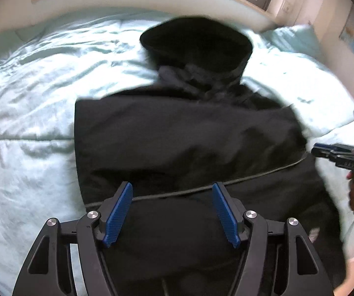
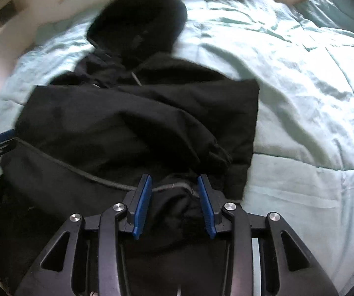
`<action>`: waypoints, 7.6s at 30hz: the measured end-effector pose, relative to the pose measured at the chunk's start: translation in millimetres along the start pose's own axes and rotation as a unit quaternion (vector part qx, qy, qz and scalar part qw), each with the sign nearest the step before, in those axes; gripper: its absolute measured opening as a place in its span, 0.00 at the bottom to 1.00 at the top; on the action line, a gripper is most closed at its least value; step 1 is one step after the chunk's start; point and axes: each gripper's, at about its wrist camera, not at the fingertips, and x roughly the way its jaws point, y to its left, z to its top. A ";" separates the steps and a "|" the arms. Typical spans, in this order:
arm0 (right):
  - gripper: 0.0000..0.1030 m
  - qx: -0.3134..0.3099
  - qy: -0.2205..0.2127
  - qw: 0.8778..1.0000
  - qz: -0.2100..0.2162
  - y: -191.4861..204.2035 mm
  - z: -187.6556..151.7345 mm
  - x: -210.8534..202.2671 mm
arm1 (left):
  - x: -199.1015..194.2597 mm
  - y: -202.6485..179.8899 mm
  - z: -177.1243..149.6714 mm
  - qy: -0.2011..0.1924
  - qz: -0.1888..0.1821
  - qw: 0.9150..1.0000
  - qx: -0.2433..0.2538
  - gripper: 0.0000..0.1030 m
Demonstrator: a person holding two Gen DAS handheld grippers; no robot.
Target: Fold large clothes
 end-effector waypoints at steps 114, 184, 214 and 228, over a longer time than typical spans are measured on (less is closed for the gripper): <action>0.56 -0.017 0.083 0.992 0.095 -23.2 244.1 205.5 | 217.4 60.6 237.8 0.082 -0.013 0.994 -0.069 0.49; 0.52 0.032 0.014 0.986 0.164 65.7 137.4 -10.8 | 3.3 -28.4 110.9 0.010 -0.164 0.982 -0.088 0.38; 0.54 -0.034 0.093 0.989 0.111 99.4 -19.4 40.4 | 4.9 -63.4 -39.5 0.084 -0.094 0.989 -0.072 0.36; 0.54 0.019 0.101 0.993 0.061 16.3 -119.9 -71.3 | -163.8 57.1 -183.8 0.108 -0.022 0.968 -0.226 0.52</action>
